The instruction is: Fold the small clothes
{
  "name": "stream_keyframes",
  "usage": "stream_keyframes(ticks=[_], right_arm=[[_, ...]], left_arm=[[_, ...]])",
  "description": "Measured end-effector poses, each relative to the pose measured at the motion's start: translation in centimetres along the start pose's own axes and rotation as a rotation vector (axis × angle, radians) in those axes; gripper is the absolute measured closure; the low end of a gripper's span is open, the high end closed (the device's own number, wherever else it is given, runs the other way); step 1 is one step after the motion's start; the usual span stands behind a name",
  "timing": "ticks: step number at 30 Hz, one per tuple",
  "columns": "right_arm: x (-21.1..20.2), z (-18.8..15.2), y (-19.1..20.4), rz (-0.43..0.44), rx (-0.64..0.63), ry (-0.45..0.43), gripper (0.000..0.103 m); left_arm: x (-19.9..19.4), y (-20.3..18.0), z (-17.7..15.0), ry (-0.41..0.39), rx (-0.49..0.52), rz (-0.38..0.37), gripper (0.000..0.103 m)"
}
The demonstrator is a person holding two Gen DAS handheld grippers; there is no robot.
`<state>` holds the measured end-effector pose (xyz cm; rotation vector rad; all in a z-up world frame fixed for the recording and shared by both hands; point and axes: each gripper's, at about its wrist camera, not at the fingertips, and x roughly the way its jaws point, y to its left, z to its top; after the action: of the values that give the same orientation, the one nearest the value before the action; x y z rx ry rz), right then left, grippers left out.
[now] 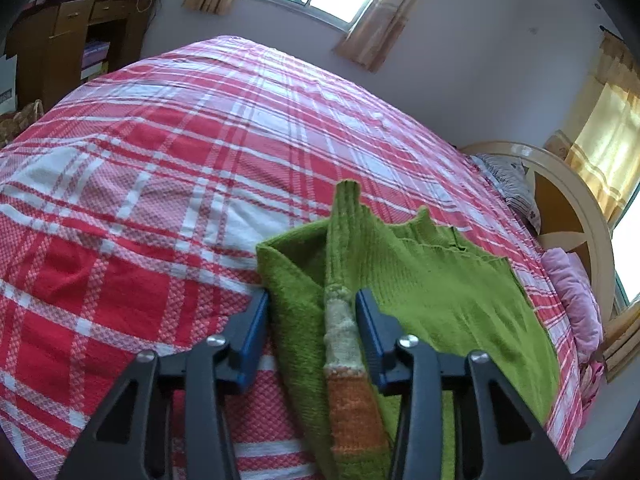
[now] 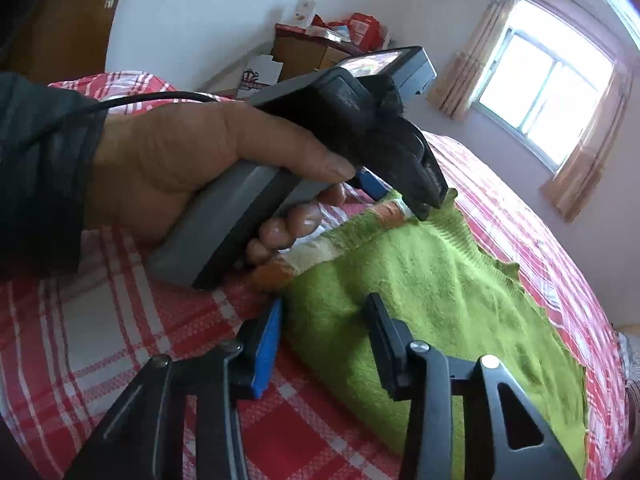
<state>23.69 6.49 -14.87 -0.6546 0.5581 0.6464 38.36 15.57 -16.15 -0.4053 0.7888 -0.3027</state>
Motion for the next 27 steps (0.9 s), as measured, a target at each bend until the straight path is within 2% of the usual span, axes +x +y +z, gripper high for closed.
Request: stream_keyframes(ticks=[3,4,5,6,7,13,18,27], right_arm=[[0.4,0.1,0.3,-0.012,-0.017,0.002,0.06],[0.6,0.2,0.4,-0.006,-0.021,0.005,0.07],[0.6,0.3,0.4,0.029,-0.022,0.008,0.082],[0.8,0.4,0.4,0.041,-0.019,0.006,0.09],[0.6,0.4,0.3,0.039,-0.018,0.002,0.093],[-1.6,-0.2,-1.0,0.071,0.022,-0.04,0.097],[-3.8,-0.7,-3.8,0.107,0.114,-0.081,0.098],[-6.2,-2.6,-9.2,0.184,0.345,-0.12,0.098]], left_arm=[[0.1,0.1,0.0,0.005,-0.01,0.003,0.059],[0.0,0.1,0.0,0.002,-0.009,-0.005,0.062],[0.0,0.2,0.0,0.001,-0.013,-0.016,0.071],[0.2,0.4,0.0,0.012,-0.022,-0.033,0.088],[0.3,0.6,0.0,0.021,-0.036,-0.046,0.088],[-0.5,1.0,0.2,0.019,-0.087,-0.082,0.089],[-1.4,1.8,0.1,0.003,-0.224,-0.165,0.089],[-3.0,-3.8,1.7,-0.047,-0.18,-0.202,0.09]])
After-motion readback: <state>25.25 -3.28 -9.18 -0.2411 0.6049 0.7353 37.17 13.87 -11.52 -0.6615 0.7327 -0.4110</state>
